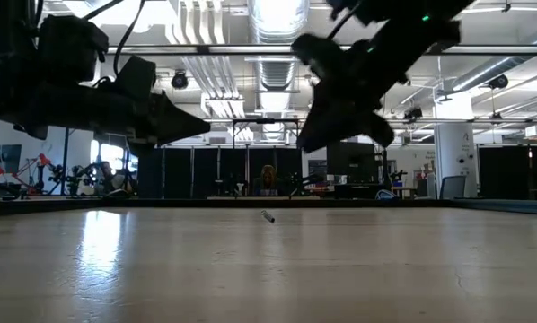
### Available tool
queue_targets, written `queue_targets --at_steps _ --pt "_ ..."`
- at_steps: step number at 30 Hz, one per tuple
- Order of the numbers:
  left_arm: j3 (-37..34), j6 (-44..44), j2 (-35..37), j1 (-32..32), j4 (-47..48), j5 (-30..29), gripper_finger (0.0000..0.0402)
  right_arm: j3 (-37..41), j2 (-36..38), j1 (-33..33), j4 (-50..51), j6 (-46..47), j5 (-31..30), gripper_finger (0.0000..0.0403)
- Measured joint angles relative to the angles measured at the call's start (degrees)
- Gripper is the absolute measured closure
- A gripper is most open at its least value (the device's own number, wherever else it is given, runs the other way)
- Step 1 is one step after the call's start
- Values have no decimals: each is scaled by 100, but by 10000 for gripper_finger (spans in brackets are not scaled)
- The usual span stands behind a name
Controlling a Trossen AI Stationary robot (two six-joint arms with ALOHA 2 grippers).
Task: Sort items
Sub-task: Put the lip brush into the wire basket
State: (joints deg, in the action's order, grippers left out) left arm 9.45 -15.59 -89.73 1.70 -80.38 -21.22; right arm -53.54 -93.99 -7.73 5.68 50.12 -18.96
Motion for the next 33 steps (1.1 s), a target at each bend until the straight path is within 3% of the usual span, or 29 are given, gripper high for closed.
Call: queue_targets --at_steps 8,14,24,29,33 --pt "-11 -99 0 -16 35 -319 401 -1332 -1448 467 1133 42 66 275" --pt "-18 -151 0 -14 44 -346 401 -2007 -2150 600 1327 -135 302 266" --pt "-18 -352 0 -23 74 -421 401 -2917 -2922 659 2357 -489 189 313" --pt "-22 -632 0 -49 94 -554 401 -2879 -2909 622 2408 -832 188 377" --pt "-30 -939 0 -56 -12 -320 401 -2722 -2752 534 2375 -1211 192 391"
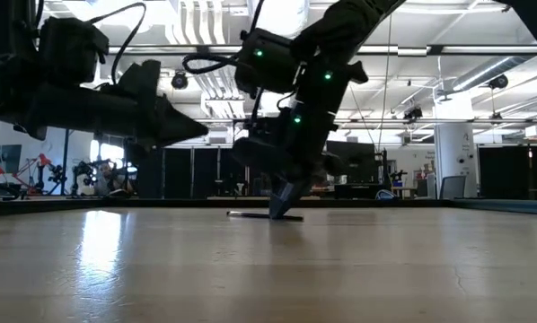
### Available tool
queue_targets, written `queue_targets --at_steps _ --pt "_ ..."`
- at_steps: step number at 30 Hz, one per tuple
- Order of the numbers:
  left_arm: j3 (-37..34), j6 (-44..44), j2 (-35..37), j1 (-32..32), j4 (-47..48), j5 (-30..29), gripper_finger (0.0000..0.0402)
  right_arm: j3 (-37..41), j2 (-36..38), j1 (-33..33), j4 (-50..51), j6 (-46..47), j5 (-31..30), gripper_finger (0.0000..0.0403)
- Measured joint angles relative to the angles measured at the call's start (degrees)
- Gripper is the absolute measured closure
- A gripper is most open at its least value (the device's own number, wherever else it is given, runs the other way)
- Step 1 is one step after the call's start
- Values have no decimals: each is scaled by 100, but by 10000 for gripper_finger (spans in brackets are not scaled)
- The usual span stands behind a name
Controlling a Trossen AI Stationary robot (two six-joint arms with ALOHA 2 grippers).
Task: Sort items
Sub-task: Put the lip brush into the wire basket
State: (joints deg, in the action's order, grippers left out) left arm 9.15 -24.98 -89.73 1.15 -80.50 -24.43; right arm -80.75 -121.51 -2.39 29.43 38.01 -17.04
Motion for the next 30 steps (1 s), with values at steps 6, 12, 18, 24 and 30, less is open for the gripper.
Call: queue_targets --at_steps 6,12,18,24,30 --pt "-1 191 42 28 -849 836 401 631 540 -187 -373 -278 112 393" --pt "172 -358 85 48 -850 1090 399 1677 1542 -328 -1595 -277 18 394" --pt "461 -410 94 81 -855 1168 354 2809 2748 -468 -3385 -299 -286 394" --pt "924 -340 92 120 -854 1464 301 3608 3499 -501 -5643 -855 -393 394" --pt "1544 -146 78 131 -416 1742 285 3704 3526 -496 -6620 -1370 -270 394"
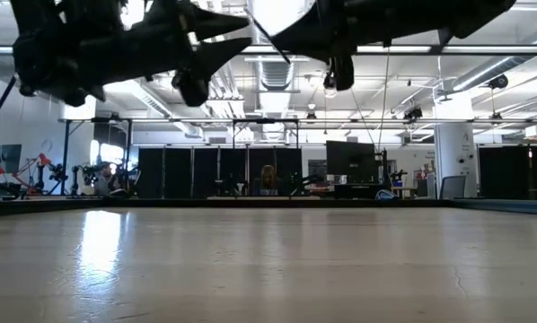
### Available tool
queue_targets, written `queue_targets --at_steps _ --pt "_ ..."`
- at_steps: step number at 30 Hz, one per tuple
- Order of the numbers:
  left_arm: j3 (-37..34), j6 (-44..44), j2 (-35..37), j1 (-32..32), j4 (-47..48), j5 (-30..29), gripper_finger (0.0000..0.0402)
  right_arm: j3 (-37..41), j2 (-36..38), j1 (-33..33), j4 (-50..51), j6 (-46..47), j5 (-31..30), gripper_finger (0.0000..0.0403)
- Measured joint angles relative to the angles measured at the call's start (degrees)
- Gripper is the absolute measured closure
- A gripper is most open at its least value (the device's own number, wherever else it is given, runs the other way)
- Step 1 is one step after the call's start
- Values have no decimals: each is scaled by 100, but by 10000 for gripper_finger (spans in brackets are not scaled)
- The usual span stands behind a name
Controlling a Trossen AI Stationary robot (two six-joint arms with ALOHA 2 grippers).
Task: Sort items
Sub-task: Put the lip brush into the wire basket
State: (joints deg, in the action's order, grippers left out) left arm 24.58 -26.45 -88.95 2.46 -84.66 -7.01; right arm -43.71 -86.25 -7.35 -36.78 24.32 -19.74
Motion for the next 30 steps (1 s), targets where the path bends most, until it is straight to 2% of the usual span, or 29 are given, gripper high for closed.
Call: queue_targets --at_steps 5,13,17,21,25,30 --pt "452 256 -11 0 424 13 284 -1 -3 -4 -173 -169 73 394" --pt "662 451 -13 -4 472 60 287 -3 -5 -42 -303 -310 209 395" --pt "762 463 -14 -11 599 100 319 -3 -5 -70 -319 -385 213 395" --pt "870 634 -15 -9 784 166 384 -5 -5 -114 -324 -402 270 394" --pt "896 694 27 -15 1060 260 391 -9 108 -131 14 -410 331 382" --pt "922 798 234 -15 2090 268 392 -10 835 -131 1061 -440 219 335"
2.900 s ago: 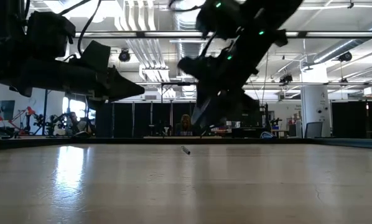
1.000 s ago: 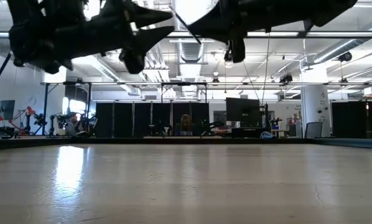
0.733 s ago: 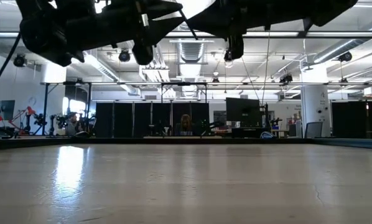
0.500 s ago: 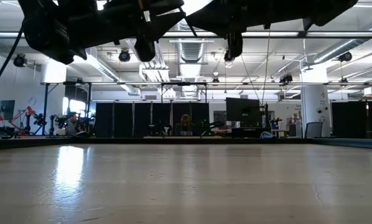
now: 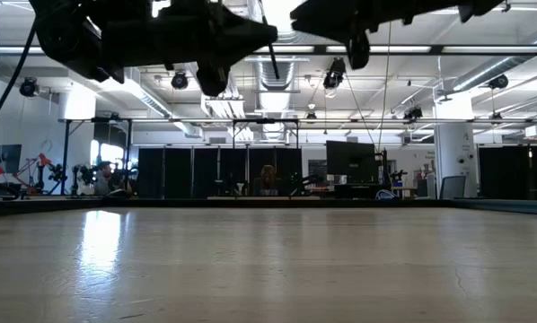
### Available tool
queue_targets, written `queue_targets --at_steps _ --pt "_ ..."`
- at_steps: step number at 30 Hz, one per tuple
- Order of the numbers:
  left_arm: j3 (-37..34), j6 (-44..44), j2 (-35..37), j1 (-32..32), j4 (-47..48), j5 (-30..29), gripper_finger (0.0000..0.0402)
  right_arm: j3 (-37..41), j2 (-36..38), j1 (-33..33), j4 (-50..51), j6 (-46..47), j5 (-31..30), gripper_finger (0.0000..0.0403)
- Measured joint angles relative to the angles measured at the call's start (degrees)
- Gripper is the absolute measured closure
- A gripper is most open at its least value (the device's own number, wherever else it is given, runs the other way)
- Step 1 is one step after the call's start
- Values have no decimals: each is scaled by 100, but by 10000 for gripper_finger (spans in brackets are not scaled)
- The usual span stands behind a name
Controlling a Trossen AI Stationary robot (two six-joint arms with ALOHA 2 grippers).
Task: Sort items
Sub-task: Put the lip brush into the wire basket
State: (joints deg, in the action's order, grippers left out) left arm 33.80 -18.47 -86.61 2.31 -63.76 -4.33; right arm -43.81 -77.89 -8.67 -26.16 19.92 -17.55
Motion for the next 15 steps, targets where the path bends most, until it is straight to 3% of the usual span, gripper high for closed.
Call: queue_targets --at_steps 6,15 --pt "305 326 68 45 1181 141 392 -4 475 4 50 -156 -60 281" --pt "849 647 64 120 1926 526 392 -4 117 4 -271 -154 84 239"
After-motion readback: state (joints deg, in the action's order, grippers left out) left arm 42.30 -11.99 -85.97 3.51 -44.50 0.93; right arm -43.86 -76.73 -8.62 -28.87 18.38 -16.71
